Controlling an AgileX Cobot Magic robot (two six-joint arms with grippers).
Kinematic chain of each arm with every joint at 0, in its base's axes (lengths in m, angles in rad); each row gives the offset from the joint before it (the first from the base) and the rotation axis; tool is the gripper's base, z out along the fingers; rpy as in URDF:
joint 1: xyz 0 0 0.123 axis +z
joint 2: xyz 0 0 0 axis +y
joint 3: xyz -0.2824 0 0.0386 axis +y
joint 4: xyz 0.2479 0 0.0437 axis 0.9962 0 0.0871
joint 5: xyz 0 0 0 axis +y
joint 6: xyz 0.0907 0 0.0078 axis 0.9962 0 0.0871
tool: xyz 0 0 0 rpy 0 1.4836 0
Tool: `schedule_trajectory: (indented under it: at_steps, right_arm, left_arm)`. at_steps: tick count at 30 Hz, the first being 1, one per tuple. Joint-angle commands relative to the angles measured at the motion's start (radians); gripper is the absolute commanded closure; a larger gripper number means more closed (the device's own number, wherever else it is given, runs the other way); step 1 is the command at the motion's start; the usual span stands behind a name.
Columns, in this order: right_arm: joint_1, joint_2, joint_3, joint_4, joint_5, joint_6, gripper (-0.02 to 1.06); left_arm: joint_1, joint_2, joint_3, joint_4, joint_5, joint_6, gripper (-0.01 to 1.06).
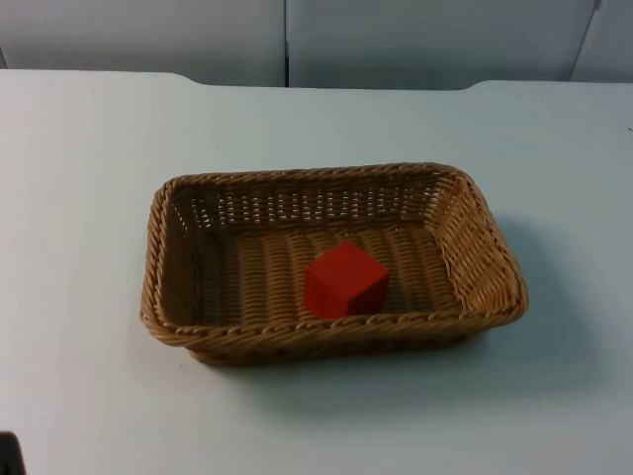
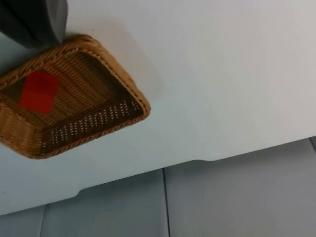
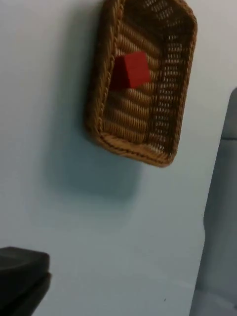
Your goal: Pick up the basket with the left hand and place the cube into the basket with the right hand.
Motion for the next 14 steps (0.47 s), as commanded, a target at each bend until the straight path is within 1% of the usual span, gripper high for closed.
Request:
schedule_trajectory:
  at_steps: [1, 4, 6, 8, 10, 11, 12, 14]
  right_arm:
    - [-0.054, -0.003, 0.002, 0.003, -0.014, 0.005, 1.05]
    - [-0.129, -0.003, 0.002, 0.003, -0.015, 0.005, 1.05]
    - [-0.146, -0.003, 0.002, 0.003, -0.015, 0.005, 1.05]
    - [-0.170, -0.003, 0.002, 0.003, -0.015, 0.005, 1.05]
    - [-0.177, -0.003, 0.002, 0.003, -0.015, 0.005, 1.05]
    - [-0.177, -0.003, 0.002, 0.003, -0.015, 0.005, 1.05]
    - [-0.177, -0.003, 0.002, 0.003, -0.015, 0.005, 1.05]
    - [-0.175, -0.003, 0.002, 0.003, -0.015, 0.005, 1.05]
  left_arm:
    - [-0.004, -0.005, -0.008, 0.045, 0.014, -0.037, 1.05]
    - [-0.004, -0.005, -0.008, 0.087, 0.024, -0.108, 1.05]
    - [-0.004, -0.005, -0.006, 0.102, 0.037, -0.116, 1.05]
    - [-0.016, -0.005, -0.006, 0.157, 0.048, -0.154, 1.05]
    - [-0.024, -0.005, -0.006, 0.201, 0.057, -0.158, 1.05]
    - [-0.024, -0.005, -0.006, 0.201, 0.057, -0.158, 1.05]
    - [-0.025, -0.005, -0.006, 0.219, 0.080, -0.169, 1.05]
    - [-0.025, -0.005, -0.006, 0.221, 0.096, -0.212, 1.05]
